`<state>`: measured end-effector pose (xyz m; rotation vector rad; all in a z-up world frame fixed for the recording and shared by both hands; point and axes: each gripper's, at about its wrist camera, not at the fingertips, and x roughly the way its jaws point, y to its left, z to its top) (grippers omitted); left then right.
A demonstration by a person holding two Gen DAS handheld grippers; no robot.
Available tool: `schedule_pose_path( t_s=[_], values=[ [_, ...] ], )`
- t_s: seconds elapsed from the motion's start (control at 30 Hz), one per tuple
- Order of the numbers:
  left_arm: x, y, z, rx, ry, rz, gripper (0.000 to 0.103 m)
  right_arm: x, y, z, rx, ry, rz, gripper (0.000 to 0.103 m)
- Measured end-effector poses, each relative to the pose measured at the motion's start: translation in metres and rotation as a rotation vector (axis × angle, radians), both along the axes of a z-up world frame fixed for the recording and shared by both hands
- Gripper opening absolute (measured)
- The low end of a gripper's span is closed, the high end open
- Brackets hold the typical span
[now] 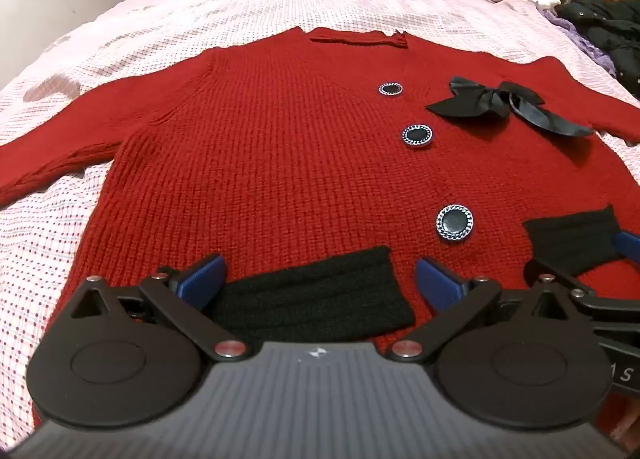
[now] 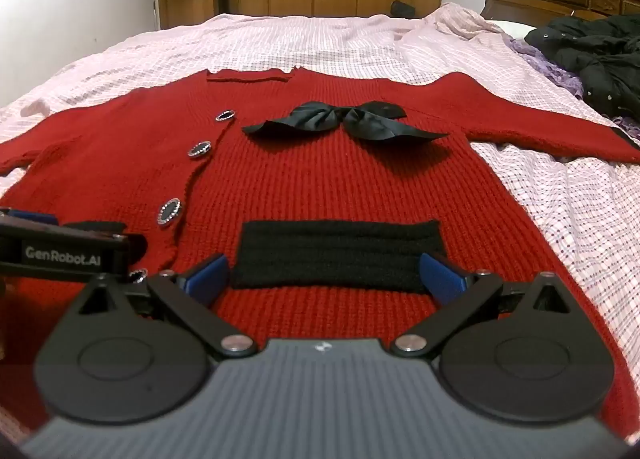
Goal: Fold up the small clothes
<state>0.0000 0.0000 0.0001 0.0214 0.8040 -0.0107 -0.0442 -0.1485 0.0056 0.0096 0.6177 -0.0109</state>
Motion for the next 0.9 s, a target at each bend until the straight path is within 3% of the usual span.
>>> schedule_pose_path(
  t_s=[0.9],
  values=[
    [-0.0043, 0.0007, -0.0006, 0.013, -0.016, 0.001, 0.103, -0.0025, 0.0021, -0.0031, -0.012, -0.017, -0.003, 0.103]
  ],
)
